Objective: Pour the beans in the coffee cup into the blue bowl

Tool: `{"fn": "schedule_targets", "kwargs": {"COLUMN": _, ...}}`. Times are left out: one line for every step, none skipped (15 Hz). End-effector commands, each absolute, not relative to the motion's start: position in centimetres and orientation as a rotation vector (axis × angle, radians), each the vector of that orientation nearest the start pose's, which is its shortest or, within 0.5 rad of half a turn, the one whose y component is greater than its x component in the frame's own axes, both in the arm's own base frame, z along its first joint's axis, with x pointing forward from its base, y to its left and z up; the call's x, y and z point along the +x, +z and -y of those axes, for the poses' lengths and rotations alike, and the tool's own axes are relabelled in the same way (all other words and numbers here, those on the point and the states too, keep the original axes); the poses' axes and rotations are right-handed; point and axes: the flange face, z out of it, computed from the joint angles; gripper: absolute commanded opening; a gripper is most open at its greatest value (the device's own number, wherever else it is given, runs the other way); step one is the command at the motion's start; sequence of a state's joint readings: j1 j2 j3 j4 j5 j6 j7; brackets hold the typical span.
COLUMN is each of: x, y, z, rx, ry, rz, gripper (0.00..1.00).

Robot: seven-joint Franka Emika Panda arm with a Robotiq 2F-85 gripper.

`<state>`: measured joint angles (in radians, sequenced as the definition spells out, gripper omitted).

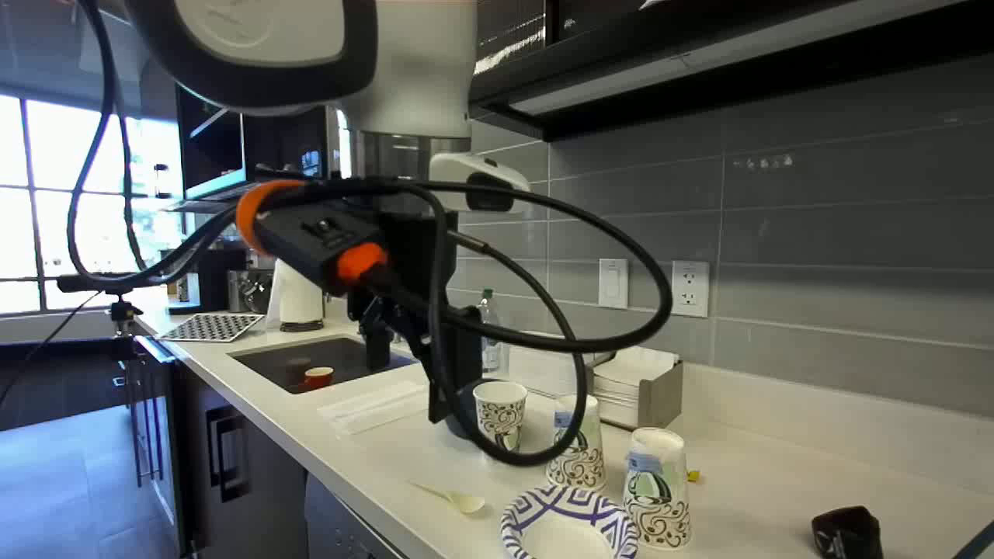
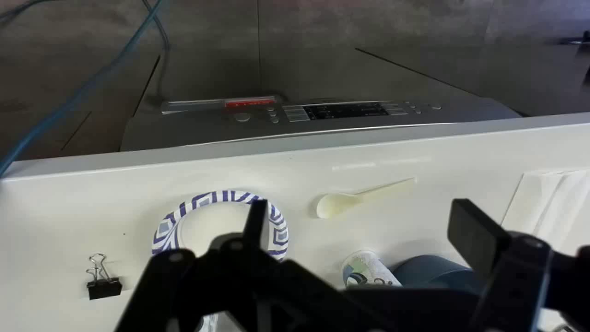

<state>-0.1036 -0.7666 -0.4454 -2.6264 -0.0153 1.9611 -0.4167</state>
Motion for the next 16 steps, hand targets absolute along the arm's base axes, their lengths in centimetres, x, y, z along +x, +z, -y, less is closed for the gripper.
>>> {"fn": "schedule_targets", "kwargs": {"x": 28.8, "y": 46.7, "z": 18.1, "rx": -2.889, "ry": -0.240, "rz": -0.029, "gripper": 1.00}}
{"fn": "schedule_targets", "kwargs": {"x": 28.8, "y": 46.7, "z": 18.1, "rx": -2.889, "ry": -0.240, "rz": -0.029, "gripper": 1.00}}
{"fn": "schedule_targets", "kwargs": {"x": 28.8, "y": 46.7, "z": 18.1, "rx": -2.889, "ry": -0.240, "rz": -0.029, "gripper": 1.00}}
{"fn": "schedule_targets", "kwargs": {"x": 28.8, "y": 46.7, "z": 18.1, "rx": -2.889, "ry": -0.240, "rz": -0.029, "gripper": 1.00}}
{"fn": "schedule_targets", "kwargs": {"x": 28.8, "y": 46.7, "z": 18.1, "rx": -2.889, "ry": -0.240, "rz": -0.029, "gripper": 1.00}}
{"fn": "schedule_targets", "kwargs": {"x": 28.8, "y": 46.7, "z": 18.1, "rx": -2.889, "ry": -0.240, "rz": -0.029, "gripper": 1.00}}
{"fn": "schedule_targets", "kwargs": {"x": 28.8, "y": 46.7, "z": 18.1, "rx": -2.889, "ry": -0.240, "rz": -0.029, "gripper": 1.00}}
{"fn": "schedule_targets", "kwargs": {"x": 28.8, "y": 46.7, "z": 18.1, "rx": -2.889, "ry": -0.240, "rz": -0.029, "gripper": 1.00}}
{"fn": "schedule_targets", "kwargs": {"x": 28.8, "y": 46.7, "z": 18.1, "rx": -2.889, "ry": -0.240, "rz": -0.029, "gripper": 1.00}}
{"fn": "schedule_targets", "kwargs": {"x": 28.8, "y": 46.7, "z": 18.1, "rx": -2.889, "ry": -0.240, "rz": -0.029, "gripper": 1.00}}
{"fn": "schedule_targets", "kwargs": {"x": 29.6, "y": 46.3, "z": 17.7, "rx": -2.899, "ry": -0.269, "rz": -0.007, "gripper": 1.00}}
{"fn": "schedule_targets", "kwargs": {"x": 30.4, "y": 46.0, "z": 17.1, "rx": -2.894, "ry": -0.282, "rz": 0.000, "gripper": 1.00}}
{"fn": "schedule_targets", "kwargs": {"x": 31.7, "y": 45.6, "z": 16.2, "rx": -2.901, "ry": -0.313, "rz": 0.041, "gripper": 1.00}}
{"fn": "schedule_targets", "kwargs": {"x": 32.9, "y": 45.4, "z": 15.1, "rx": -2.900, "ry": -0.351, "rz": 0.082, "gripper": 1.00}}
{"fn": "schedule_targets", "kwargs": {"x": 34.2, "y": 45.2, "z": 13.8, "rx": -2.912, "ry": -0.382, "rz": 0.130, "gripper": 1.00}}
{"fn": "schedule_targets", "kwargs": {"x": 35.4, "y": 45.0, "z": 12.8, "rx": -2.928, "ry": -0.413, "rz": 0.174, "gripper": 1.00}}
